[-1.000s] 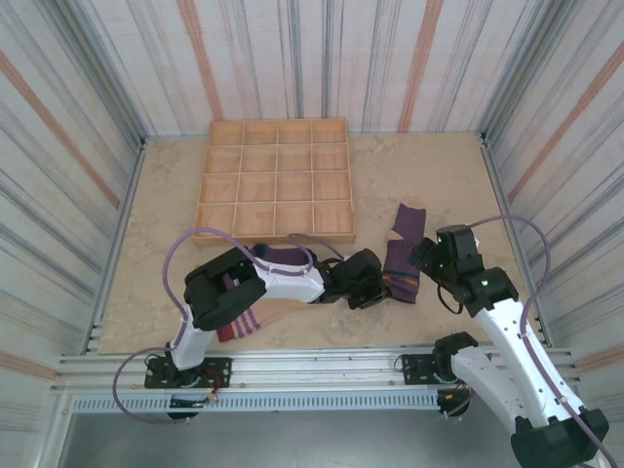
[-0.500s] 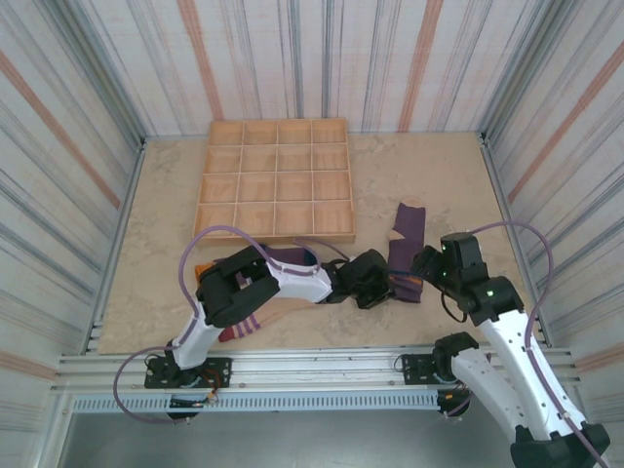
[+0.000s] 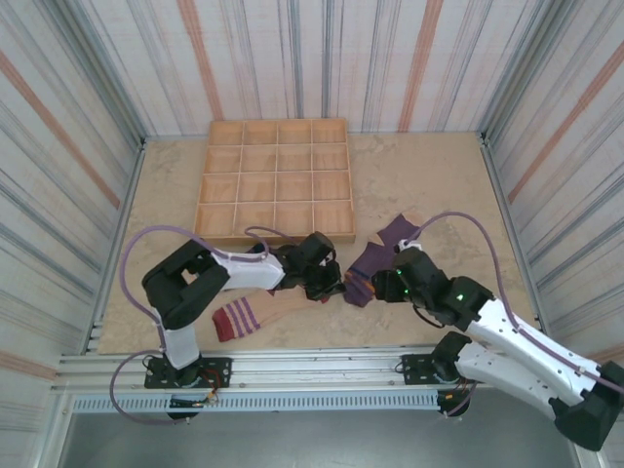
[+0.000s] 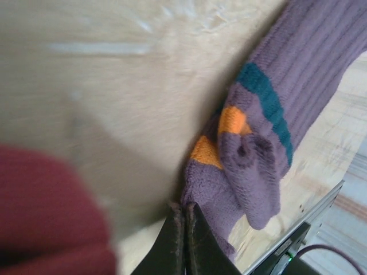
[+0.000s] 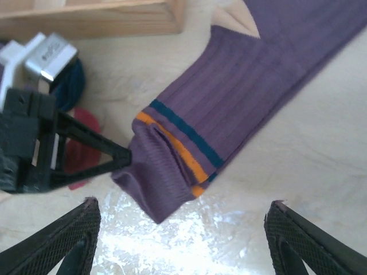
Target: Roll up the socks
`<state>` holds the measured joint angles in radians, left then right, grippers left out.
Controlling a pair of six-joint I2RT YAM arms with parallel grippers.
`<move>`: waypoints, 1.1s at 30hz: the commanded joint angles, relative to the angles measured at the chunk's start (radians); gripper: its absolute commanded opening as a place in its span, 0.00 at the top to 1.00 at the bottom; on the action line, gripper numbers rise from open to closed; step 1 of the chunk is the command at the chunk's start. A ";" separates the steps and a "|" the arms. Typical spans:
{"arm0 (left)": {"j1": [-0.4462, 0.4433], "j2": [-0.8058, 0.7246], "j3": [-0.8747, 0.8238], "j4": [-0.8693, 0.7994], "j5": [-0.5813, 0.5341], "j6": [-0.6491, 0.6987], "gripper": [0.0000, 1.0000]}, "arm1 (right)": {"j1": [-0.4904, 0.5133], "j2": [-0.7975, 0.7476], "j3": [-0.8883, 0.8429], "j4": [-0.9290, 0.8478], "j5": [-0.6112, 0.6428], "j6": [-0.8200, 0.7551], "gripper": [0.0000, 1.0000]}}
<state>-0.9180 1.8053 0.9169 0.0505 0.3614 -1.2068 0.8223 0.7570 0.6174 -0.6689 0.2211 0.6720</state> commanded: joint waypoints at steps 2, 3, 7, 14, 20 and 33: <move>0.060 -0.104 -0.031 -0.167 0.082 0.181 0.96 | 0.127 0.047 -0.037 0.108 0.147 -0.041 0.25; 0.075 -0.113 -0.039 -0.168 0.106 0.194 0.89 | 0.163 0.060 -0.042 0.121 0.180 -0.042 0.25; 0.092 -0.120 -0.044 -0.164 0.138 0.208 0.68 | 0.255 0.101 -0.080 0.181 0.246 -0.054 0.27; 0.089 -0.059 -0.046 -0.077 0.181 0.161 0.68 | 0.402 0.242 -0.111 0.289 0.341 -0.059 0.34; 0.090 -0.031 -0.031 -0.072 0.197 0.159 0.85 | 0.488 0.399 -0.117 0.388 0.367 -0.107 0.41; 0.092 -0.027 -0.024 -0.066 0.238 0.152 0.97 | 0.524 0.645 -0.113 0.517 0.399 -0.129 0.62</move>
<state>-0.8257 1.7641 0.8848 -0.0193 0.5690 -1.0519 1.3380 1.3712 0.4999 -0.1780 0.5762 0.5556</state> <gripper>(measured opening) 0.059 0.392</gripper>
